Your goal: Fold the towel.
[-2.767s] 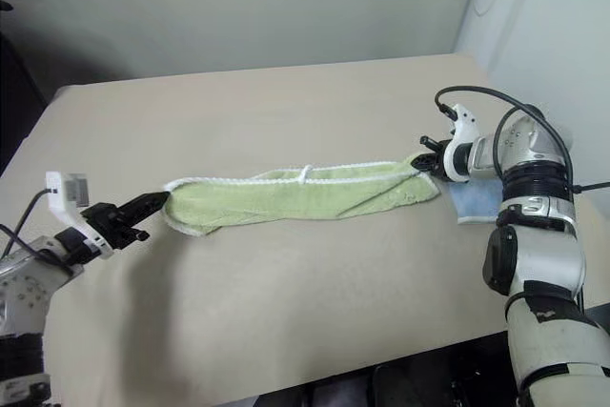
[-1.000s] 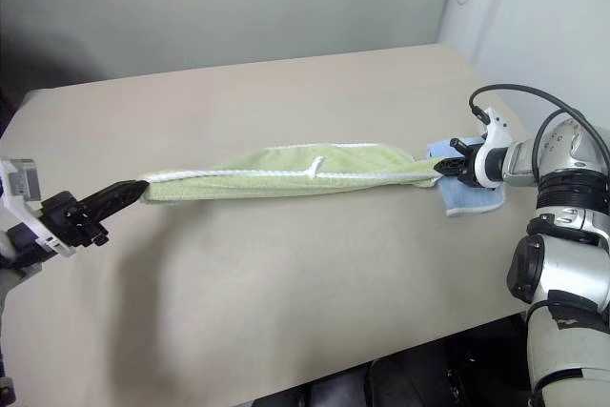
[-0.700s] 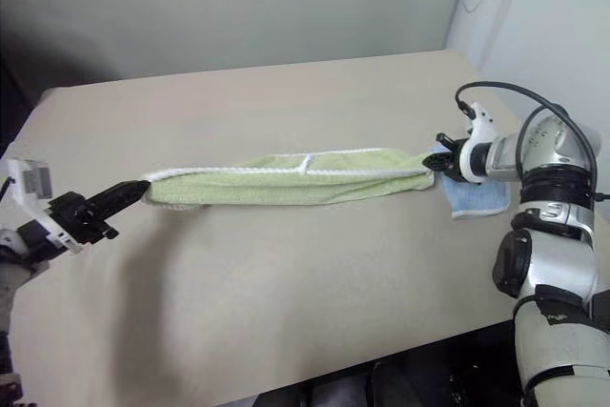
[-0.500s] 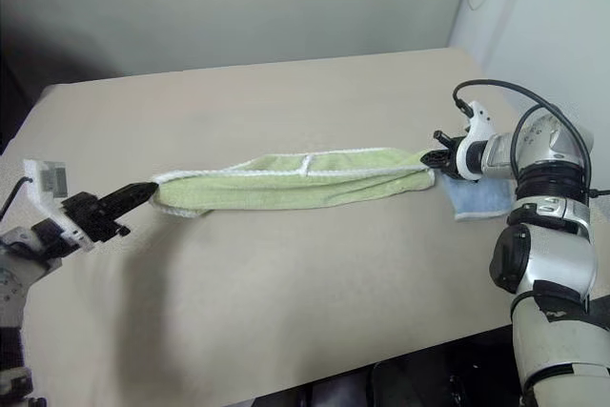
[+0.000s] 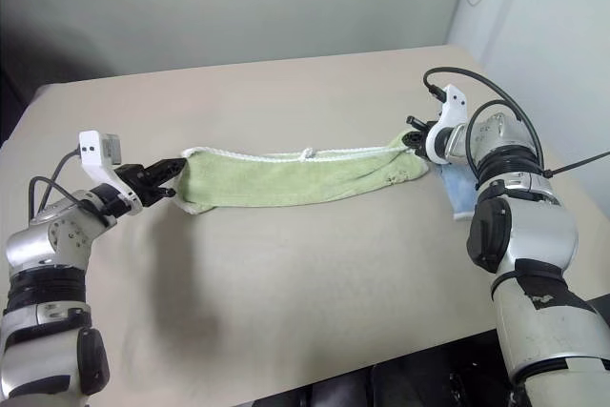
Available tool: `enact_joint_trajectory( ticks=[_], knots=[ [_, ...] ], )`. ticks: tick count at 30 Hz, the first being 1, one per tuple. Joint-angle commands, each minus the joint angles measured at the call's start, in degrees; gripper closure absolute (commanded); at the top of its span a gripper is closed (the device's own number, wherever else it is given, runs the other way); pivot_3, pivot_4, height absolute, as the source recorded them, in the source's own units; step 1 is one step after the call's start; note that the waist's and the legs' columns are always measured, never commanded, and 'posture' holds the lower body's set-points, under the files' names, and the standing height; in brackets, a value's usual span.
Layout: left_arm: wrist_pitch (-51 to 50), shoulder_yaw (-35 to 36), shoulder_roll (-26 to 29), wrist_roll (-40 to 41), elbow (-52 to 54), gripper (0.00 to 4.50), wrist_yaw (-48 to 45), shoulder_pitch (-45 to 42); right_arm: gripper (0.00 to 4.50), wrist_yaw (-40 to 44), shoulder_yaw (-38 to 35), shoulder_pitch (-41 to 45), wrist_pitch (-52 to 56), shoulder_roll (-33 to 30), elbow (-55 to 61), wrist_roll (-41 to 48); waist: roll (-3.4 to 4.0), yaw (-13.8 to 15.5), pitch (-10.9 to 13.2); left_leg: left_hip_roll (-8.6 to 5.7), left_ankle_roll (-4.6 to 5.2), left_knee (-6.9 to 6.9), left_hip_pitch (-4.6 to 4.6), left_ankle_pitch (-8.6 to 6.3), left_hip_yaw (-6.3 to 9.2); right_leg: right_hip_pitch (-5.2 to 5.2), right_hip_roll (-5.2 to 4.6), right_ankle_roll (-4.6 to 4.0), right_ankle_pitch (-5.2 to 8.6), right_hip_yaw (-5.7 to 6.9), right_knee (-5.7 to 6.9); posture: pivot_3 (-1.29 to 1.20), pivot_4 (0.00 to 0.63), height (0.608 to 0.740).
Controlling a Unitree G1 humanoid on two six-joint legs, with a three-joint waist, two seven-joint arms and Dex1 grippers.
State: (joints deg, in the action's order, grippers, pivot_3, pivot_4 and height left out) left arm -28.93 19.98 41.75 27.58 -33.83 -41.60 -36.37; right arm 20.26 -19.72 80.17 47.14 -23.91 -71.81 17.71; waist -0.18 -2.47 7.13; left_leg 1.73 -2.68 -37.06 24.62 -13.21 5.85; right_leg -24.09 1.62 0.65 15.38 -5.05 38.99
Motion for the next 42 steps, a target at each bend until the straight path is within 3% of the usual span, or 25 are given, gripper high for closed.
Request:
enact_joint_trajectory(
  ticks=[1,9,13,21,22,23,30,34,37,42],
  knots=[
    [1.8,0.9,0.5,-0.6,-0.6,4.48,-0.1,-1.4,4.50,0.0,-0.8,2.0,-1.9,-0.9,-0.1,-0.1,0.00,0.0,0.0,0.00,0.00,0.00,0.02,0.00,0.00,-0.04,0.00,0.00,0.00,0.00,0.01,0.00,0.150,0.740],
    [3.6,1.5,0.6,-1.4,-4.7,4.48,2.0,-3.2,4.50,-0.7,-1.3,2.1,-3.6,-0.8,-1.1,0.1,0.00,-0.1,0.0,0.01,0.00,0.00,0.06,0.00,0.00,-0.06,0.00,0.00,0.00,0.00,0.06,0.00,0.150,0.740],
    [2.0,2.4,-0.1,-0.1,-4.9,3.47,0.8,-2.3,3.52,0.3,-0.4,1.0,-5.4,-0.1,-1.4,-0.6,0.00,-0.1,0.0,0.01,0.00,0.00,0.06,0.00,0.00,-0.07,0.00,0.00,0.00,0.00,0.05,0.00,0.150,0.740],
    [1.8,2.4,0.1,-0.4,-2.5,0.54,0.2,0.8,0.67,2.5,0.4,0.3,-6.7,-0.7,-1.1,-2.2,0.00,-0.2,0.0,0.01,0.00,0.00,0.06,0.00,0.00,-0.07,0.00,0.00,0.00,0.00,0.05,0.00,0.150,0.740],
    [2.5,2.5,0.2,-0.8,-2.4,0.21,0.8,1.1,0.38,3.2,1.2,0.1,-8.1,-0.7,-0.7,-3.0,0.00,-0.2,0.0,0.01,0.00,0.00,0.06,0.00,0.00,-0.07,0.00,0.00,0.00,0.00,0.06,0.00,0.150,0.740],
    [2.8,2.8,0.2,-0.9,-2.5,0.17,1.2,1.3,0.02,3.9,2.0,-0.1,-9.1,-0.8,-0.3,-3.8,0.00,-0.2,0.0,0.01,-0.01,0.00,0.06,0.00,0.00,-0.07,0.00,0.00,0.00,0.00,0.05,0.00,0.150,0.740],
    [8.1,8.6,1.8,-0.8,-1.4,0.17,7.5,3.9,0.02,12.9,8.6,-2.1,-13.2,-2.7,5.6,-7.9,0.00,-0.4,0.0,0.01,-0.01,0.00,0.08,0.00,-0.01,-0.07,0.00,0.00,0.00,0.01,0.06,0.00,0.150,0.740],
    [8.2,13.8,1.9,3.5,8.8,0.17,5.8,9.5,0.02,20.7,8.8,-6.5,-2.7,-5.8,15.7,-4.6,-0.02,-0.4,0.0,0.01,-0.01,0.00,0.12,0.00,-0.03,-0.07,0.00,0.00,0.00,0.02,0.01,0.00,0.150,0.740],
    [3.1,14.5,1.4,8.4,19.5,0.17,1.3,16.1,0.02,23.4,7.3,-11.5,11.4,-7.6,26.6,0.5,-0.02,-0.3,0.0,0.01,-0.02,0.00,0.16,0.01,-0.04,-0.03,0.00,0.00,0.00,0.06,-0.01,0.00,0.150,0.740],
    [-7.8,17.2,-0.2,19.3,29.6,0.17,0.1,21.9,0.02,19.9,3.2,-18.2,26.4,-8.2,38.7,5.8,-0.02,-0.2,0.0,0.01,-0.03,-0.02,0.07,0.01,-0.07,0.09,0.01,0.00,0.00,0.07,0.18,0.00,0.150,0.740]
  ],
)
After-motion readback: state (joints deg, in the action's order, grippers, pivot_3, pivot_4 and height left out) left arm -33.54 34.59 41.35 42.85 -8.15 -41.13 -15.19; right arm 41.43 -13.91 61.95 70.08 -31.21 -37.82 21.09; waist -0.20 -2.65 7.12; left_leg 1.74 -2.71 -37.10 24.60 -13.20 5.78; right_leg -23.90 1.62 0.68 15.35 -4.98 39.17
